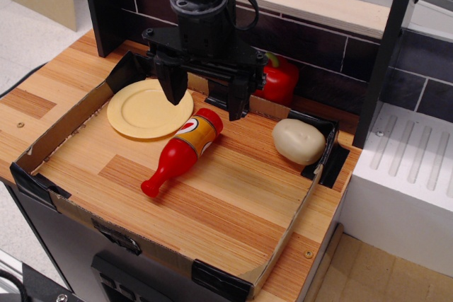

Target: Upright hot sauce bottle

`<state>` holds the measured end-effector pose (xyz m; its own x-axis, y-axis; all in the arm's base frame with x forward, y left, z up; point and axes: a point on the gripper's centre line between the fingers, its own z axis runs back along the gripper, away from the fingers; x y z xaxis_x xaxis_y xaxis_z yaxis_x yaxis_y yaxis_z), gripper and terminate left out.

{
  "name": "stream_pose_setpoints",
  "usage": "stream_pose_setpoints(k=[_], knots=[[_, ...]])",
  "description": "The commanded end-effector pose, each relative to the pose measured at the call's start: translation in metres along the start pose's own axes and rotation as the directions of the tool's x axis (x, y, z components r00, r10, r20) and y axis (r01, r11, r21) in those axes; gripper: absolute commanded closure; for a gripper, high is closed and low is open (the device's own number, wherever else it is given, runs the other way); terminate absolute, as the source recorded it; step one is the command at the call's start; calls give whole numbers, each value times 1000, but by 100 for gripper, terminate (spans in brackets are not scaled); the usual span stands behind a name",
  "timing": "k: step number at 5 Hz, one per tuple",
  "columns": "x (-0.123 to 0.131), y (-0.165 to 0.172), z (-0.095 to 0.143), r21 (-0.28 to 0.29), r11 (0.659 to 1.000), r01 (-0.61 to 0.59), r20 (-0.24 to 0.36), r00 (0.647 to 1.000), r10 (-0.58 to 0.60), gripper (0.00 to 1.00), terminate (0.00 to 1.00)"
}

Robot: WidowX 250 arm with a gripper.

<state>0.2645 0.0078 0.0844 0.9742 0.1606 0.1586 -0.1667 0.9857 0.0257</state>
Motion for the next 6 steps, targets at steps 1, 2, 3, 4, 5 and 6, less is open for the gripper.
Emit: stream_pose_setpoints(k=[1, 2, 3, 4, 5, 6], knots=[[0, 0, 0, 0, 1000, 0, 0, 1000, 0, 0, 0], [-14, 16, 3, 9, 1000, 23, -9, 1000, -23, 0, 0], [-29, 32, -6, 36, 999, 32, -21, 999, -31, 0, 0], [-36, 39, -18, 54, 998, 39, -27, 999, -37, 0, 0], [-41, 45, -33, 77, 996, 41, -35, 999, -38, 0, 0], [-47, 44, -50, 72, 995, 70, -95, 993, -63, 0, 0]])
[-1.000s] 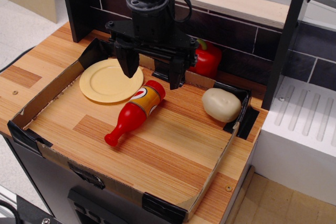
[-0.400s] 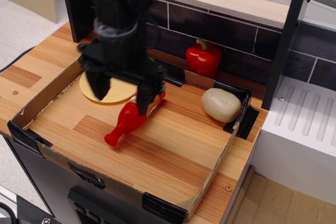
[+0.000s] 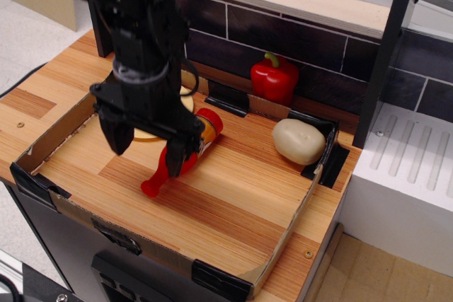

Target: Upright hot sauce bottle

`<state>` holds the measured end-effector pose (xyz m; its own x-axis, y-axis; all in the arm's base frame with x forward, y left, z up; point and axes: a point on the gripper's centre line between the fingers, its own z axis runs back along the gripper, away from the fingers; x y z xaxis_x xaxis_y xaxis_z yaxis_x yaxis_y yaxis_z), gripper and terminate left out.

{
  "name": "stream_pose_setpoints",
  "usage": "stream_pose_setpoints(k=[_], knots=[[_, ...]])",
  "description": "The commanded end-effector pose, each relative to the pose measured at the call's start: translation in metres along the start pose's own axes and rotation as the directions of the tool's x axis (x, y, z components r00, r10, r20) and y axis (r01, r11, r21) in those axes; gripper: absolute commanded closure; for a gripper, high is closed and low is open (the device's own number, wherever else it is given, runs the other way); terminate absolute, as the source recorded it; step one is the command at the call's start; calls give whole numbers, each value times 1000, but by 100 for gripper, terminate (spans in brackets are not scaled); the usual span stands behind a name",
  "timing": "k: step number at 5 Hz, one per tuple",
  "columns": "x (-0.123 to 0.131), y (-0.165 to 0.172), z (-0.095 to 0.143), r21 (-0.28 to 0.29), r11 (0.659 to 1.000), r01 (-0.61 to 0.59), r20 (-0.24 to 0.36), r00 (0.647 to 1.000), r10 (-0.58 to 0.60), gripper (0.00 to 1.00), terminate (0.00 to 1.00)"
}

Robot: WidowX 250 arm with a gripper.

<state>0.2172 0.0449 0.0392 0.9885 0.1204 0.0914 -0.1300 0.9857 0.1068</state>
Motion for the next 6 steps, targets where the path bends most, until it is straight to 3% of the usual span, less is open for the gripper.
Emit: stream_pose_setpoints(k=[1, 2, 3, 4, 6], knots=[[-2, -5, -24, -24, 999, 27, -39, 999, -28, 0, 0], [-7, -10, -29, -100, 992, 82, -83, 992, -91, 0, 0], [-15, -11, -33, -112, 987, 113, -84, 989, -122, 0, 0], [-16, -11, -33, -128, 987, 99, -84, 990, -110, 100, 0], [-17, -8, -17, -137, 988, 69, -94, 992, -82, 100, 0]])
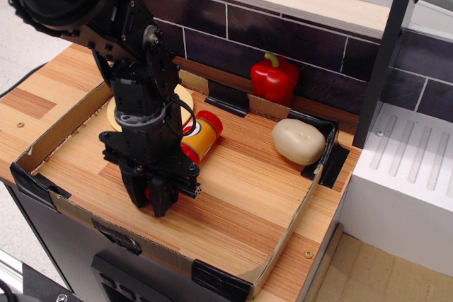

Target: Upright hot sauce bottle

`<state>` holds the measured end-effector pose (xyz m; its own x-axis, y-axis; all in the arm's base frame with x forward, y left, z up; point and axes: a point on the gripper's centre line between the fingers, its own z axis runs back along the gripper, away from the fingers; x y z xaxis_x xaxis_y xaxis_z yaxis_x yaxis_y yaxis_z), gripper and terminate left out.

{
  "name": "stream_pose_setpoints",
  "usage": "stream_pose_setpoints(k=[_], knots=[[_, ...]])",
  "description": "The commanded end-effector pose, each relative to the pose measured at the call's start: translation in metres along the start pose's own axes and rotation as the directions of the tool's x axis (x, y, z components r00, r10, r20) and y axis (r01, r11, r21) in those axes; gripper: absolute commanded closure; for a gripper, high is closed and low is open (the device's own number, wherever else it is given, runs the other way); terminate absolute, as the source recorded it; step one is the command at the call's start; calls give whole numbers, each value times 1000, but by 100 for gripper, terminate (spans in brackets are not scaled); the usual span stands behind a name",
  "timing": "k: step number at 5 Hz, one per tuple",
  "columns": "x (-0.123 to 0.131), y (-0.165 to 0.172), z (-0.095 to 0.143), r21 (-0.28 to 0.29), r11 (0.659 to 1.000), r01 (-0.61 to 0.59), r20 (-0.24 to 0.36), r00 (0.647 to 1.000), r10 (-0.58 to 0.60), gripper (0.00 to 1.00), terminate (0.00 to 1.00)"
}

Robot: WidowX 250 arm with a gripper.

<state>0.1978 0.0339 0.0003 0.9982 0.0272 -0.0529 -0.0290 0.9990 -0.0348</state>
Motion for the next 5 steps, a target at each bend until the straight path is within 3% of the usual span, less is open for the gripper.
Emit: stream_pose_setpoints(k=[1, 2, 3, 4, 5], knots=[[-1, -2, 41, 22, 994, -111, -91, 989, 112, 100, 0], [-9, -10, 60, 40, 988, -152, -240, 958, 157, 100, 0], [-17, -17, 72, 52, 983, -176, -462, 869, 179, 100, 0], [-22, -21, 78, 47, 986, -160, -582, 798, 157, 100, 0], [-23, -26, 82, 60, 982, -182, -714, 679, 169, 100, 0]])
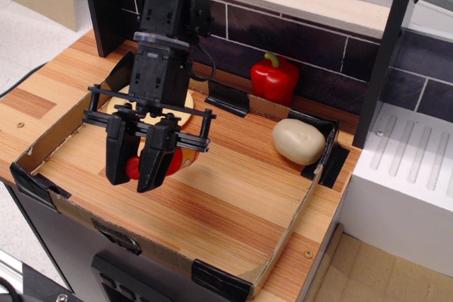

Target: Upright hot sauce bottle

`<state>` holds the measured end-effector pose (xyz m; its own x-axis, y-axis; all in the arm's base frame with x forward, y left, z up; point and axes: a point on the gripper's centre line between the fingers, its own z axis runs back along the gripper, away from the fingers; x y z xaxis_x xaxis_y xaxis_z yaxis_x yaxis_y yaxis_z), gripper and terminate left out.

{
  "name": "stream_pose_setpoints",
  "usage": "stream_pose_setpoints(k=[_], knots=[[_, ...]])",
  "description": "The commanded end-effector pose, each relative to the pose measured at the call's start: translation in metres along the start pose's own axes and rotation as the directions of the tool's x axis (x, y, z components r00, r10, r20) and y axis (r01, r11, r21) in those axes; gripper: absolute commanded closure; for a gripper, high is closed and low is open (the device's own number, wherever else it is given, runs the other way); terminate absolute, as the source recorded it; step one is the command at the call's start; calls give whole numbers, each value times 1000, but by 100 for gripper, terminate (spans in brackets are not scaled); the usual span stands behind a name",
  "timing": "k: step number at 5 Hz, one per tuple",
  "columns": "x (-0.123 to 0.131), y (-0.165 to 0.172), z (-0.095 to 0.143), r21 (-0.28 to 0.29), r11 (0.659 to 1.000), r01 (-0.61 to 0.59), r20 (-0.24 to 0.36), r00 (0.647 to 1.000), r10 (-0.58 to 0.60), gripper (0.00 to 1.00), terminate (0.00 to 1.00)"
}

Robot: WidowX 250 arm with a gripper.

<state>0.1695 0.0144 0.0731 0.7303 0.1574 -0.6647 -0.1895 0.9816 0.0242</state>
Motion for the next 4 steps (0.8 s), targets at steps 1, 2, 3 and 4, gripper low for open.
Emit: stream_pose_setpoints(k=[1, 2, 3, 4], knots=[[-6, -9, 17, -25, 999, -30, -275, 961, 22, 100, 0], [-8, -14, 22, -46, 995, -85, -432, 900, 57, 100, 0], [-13, -17, 28, -77, 989, -124, -546, 836, 62, 100, 0], [-2, -19, 36, -77, 982, -174, -610, 787, 91, 100, 0]])
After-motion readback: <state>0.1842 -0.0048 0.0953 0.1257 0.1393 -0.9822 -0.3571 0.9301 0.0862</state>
